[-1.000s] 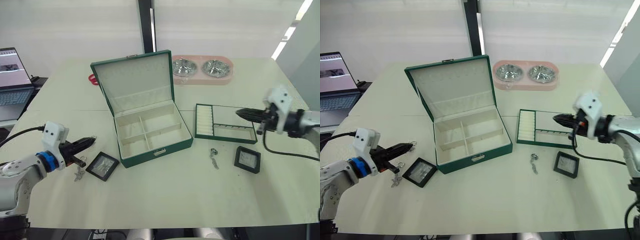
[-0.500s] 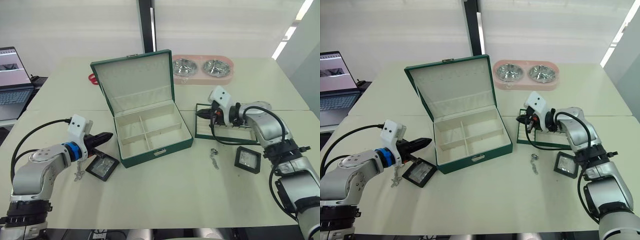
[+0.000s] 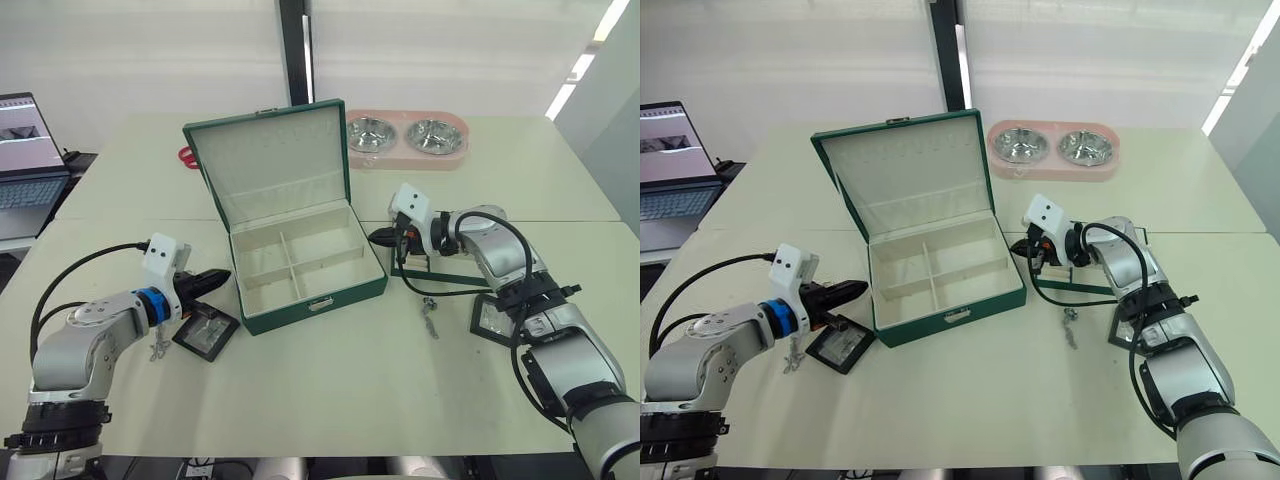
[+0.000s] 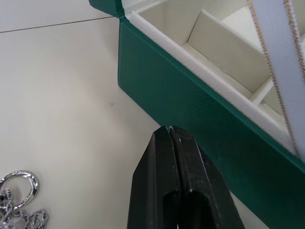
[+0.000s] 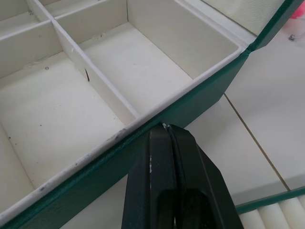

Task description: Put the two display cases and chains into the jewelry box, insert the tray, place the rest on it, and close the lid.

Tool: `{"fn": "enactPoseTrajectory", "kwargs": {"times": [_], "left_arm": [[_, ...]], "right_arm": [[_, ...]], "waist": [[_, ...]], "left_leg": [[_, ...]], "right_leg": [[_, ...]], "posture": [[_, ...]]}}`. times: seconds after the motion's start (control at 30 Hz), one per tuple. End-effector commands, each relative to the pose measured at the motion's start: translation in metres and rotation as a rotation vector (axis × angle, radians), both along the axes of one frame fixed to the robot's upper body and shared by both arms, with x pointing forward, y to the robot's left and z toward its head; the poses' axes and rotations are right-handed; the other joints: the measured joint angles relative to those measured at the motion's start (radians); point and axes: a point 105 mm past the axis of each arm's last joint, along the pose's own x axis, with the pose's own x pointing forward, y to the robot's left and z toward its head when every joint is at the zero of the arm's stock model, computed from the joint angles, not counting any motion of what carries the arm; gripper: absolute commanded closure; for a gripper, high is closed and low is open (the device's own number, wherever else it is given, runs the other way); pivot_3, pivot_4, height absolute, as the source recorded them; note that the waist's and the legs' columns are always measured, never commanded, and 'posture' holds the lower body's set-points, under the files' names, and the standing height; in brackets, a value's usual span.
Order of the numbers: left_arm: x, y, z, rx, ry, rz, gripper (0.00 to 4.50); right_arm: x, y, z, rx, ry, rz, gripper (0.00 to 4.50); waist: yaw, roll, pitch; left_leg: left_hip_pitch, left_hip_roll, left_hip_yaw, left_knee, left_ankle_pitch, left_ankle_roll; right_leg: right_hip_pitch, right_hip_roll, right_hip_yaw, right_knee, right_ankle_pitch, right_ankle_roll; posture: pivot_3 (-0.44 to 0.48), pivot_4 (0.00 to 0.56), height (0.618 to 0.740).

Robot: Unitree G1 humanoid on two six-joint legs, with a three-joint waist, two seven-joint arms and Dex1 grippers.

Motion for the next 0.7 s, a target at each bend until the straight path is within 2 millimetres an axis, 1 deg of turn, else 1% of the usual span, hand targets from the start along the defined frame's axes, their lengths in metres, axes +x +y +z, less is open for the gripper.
{"fn": "enactPoseTrajectory", "kwargs": {"times": [0.03, 0.37, 0.6, 0.7], "left_arm": [[0.004, -0.011, 0.011, 0.000, -0.047, -0.039, 4.50], [0.010, -0.020, 0.012, -0.002, -0.046, -0.076, 4.50], [0.012, -0.021, 0.011, -0.001, -0.042, -0.083, 4.50], [0.012, -0.023, 0.010, -0.001, -0.041, -0.092, 4.50]], "right_arm": [[-0.004, 0.007, 0.011, 0.019, -0.033, 0.038, 4.46], [-0.017, 0.007, -0.001, 0.021, 0.018, 0.048, 4.46], [-0.020, 0.008, 0.001, 0.047, 0.030, 0.041, 4.46], [-0.026, 0.011, 0.002, 0.062, 0.042, 0.062, 4.46]], "waist": [[0.000, 0.000, 0.000], [0.001, 0.000, 0.000], [0.001, 0.000, 0.000], [0.002, 0.000, 0.000]], "left_leg": [[0.000, 0.000, 0.000, 0.000, 0.000, 0.000], [0.000, 0.000, 0.000, 0.000, 0.000, 0.000], [0.000, 0.000, 0.000, 0.000, 0.000, 0.000], [0.000, 0.000, 0.000, 0.000, 0.000, 0.000]], "right_leg": [[0.000, 0.000, 0.000, 0.000, 0.000, 0.000], [0.000, 0.000, 0.000, 0.000, 0.000, 0.000], [0.000, 0.000, 0.000, 0.000, 0.000, 0.000], [0.000, 0.000, 0.000, 0.000, 0.000, 0.000]], "posture": [[0.000, 0.150, 0.740], [0.000, 0.150, 0.740], [0.000, 0.150, 0.740], [0.000, 0.150, 0.740]]}}
